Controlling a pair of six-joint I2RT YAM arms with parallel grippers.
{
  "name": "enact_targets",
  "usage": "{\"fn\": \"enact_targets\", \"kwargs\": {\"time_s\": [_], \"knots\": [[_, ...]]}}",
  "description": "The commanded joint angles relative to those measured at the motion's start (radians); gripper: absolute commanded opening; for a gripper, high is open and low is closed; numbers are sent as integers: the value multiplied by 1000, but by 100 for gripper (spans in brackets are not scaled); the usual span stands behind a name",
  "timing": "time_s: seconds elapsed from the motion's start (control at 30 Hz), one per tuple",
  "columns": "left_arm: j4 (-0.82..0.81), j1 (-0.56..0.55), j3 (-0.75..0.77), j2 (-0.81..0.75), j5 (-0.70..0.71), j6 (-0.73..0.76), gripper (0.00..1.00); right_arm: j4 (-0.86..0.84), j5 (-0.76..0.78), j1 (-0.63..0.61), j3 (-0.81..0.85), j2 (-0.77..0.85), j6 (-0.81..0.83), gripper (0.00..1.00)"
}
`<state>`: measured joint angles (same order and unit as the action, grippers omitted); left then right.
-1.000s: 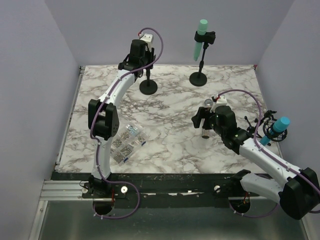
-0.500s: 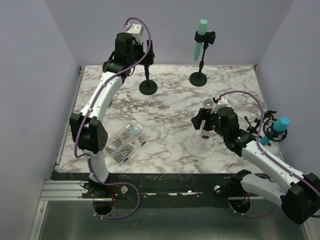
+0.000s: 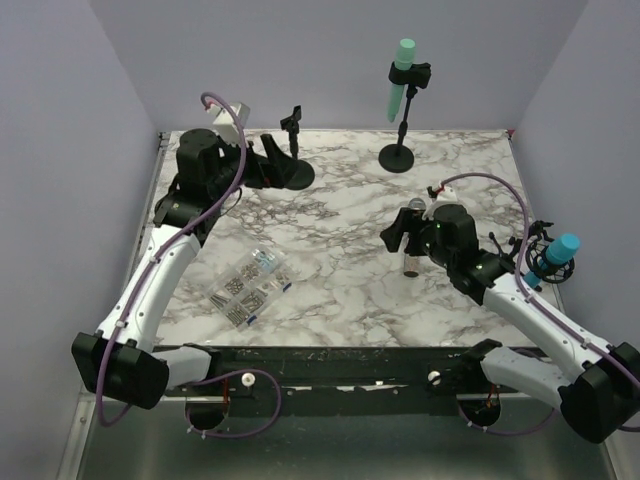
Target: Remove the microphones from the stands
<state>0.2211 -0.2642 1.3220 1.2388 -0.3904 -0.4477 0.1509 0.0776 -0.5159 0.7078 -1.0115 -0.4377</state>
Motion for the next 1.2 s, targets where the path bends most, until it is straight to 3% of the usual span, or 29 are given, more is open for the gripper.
{"fn": "enact_targets", "kwargs": {"time_s": [0.0, 0.2, 0.4, 0.6, 1.17], "knots": [[-33, -8, -121, -18, -123, -63, 97, 52, -14, 1, 65, -42, -52, 81], [40, -40, -63, -6, -153, 14, 97, 61, 88, 1, 196, -134, -51, 81], [53, -44, -42, 38, -197, 22, 97, 41, 271, 1, 391, -279, 29, 83], [91, -44, -19, 63, -186, 40, 99, -1, 360, 20, 620, -453, 128, 84], [14, -47, -63, 67, -250, -19, 99, -132, 369, 135, 1296, -905, 317, 82]]}}
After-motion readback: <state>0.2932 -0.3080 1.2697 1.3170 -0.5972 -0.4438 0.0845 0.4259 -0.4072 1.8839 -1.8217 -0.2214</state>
